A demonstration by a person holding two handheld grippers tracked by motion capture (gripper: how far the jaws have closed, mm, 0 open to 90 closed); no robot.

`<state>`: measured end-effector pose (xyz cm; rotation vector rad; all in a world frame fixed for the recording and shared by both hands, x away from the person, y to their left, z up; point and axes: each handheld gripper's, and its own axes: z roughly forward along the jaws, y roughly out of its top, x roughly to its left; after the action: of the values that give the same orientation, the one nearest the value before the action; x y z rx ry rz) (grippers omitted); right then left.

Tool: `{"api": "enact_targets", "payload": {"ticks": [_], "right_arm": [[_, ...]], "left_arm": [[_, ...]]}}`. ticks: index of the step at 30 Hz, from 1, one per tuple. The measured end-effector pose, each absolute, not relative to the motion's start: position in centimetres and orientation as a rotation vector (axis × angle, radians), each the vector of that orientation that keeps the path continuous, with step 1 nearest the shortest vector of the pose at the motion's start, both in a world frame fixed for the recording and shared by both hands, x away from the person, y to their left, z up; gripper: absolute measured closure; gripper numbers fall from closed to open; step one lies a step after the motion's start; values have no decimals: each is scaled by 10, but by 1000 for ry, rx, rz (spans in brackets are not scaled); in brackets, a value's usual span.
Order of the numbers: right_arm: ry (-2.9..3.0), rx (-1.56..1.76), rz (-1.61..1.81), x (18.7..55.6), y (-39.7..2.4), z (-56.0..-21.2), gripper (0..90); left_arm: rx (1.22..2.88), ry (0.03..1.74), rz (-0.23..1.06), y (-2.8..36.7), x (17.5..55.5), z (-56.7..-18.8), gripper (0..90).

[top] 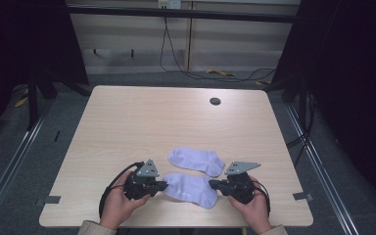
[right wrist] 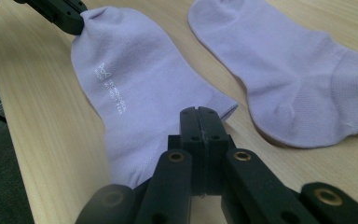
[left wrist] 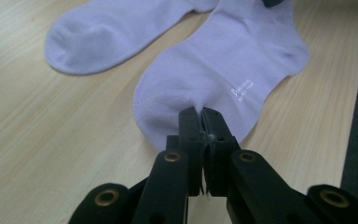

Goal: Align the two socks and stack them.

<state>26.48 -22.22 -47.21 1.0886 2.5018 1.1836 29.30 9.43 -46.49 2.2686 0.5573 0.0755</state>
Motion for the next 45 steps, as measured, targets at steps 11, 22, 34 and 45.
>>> {"api": "enact_targets", "payload": {"ticks": [11,22,34,45], "right_arm": [[2478,1096,1246,271,-234,-451,900],[2446,1149,1257,303,-243,-432,900],[2432,1270,1218,339,-252,-448,900],[2422,1350,1180,357,-258,-465,900]], "left_arm": [[2220,568,67,89,306,-447,881],[2192,630,69,82,342,-435,881],[2231,707,48,70,379,-451,880],[2226,759,38,62,395,-465,880]]}}
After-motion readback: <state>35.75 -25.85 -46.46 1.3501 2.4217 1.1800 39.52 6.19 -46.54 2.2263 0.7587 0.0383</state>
